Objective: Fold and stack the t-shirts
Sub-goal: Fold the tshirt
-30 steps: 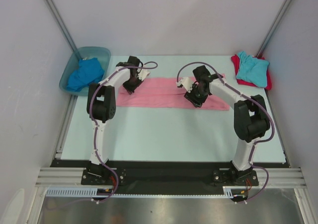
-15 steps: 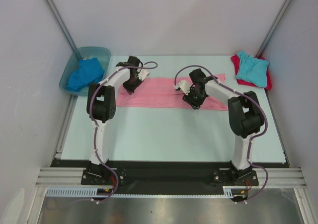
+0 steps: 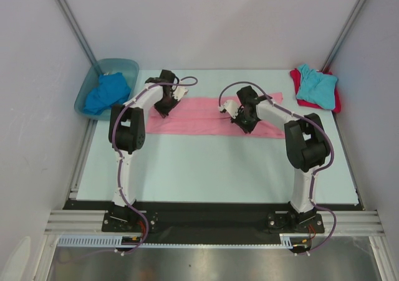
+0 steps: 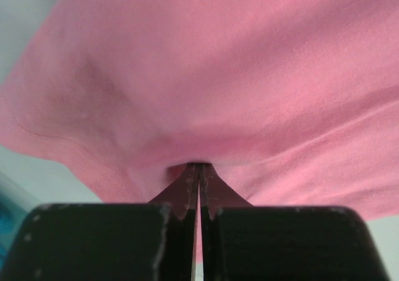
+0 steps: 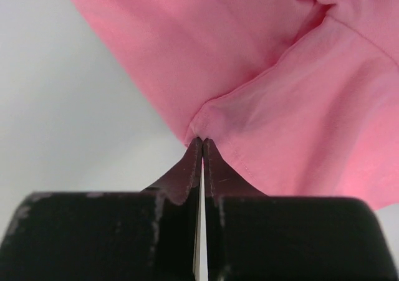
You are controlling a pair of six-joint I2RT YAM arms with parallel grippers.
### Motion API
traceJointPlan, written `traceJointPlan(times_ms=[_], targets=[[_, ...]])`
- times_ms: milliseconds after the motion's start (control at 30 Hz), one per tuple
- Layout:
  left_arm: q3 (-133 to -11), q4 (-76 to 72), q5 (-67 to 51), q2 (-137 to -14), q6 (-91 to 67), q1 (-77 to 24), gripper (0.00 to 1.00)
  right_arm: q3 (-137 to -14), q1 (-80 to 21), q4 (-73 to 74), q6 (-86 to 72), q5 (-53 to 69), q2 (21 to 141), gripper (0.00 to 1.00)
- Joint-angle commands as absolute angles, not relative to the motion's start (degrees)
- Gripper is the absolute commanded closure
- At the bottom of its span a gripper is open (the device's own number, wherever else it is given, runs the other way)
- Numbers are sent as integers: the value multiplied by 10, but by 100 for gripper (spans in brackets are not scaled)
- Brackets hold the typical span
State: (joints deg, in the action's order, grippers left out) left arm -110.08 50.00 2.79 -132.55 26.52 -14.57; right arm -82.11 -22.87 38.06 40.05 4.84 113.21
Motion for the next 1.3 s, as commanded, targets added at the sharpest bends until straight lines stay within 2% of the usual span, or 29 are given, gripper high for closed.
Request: traceJointPlan(times_ms=[0, 1100, 1167, 1200, 1267], targets=[[-1129, 494, 16, -1320, 267, -144, 100, -856, -230, 381, 394, 55, 1132, 100], [-1163, 501, 22, -1338, 272, -144, 100, -904, -235, 511, 454, 125, 1129, 100], [-1163, 503, 25, -1338, 275, -144, 100, -904, -234, 519, 459, 126, 1131, 89], [-1162, 503, 25, -1338, 276, -144, 100, -904, -234, 522, 461, 127, 1132, 69], [-1161, 504, 29, -1339, 283, -144, 100, -903, -232, 526, 461, 127, 1129, 48]])
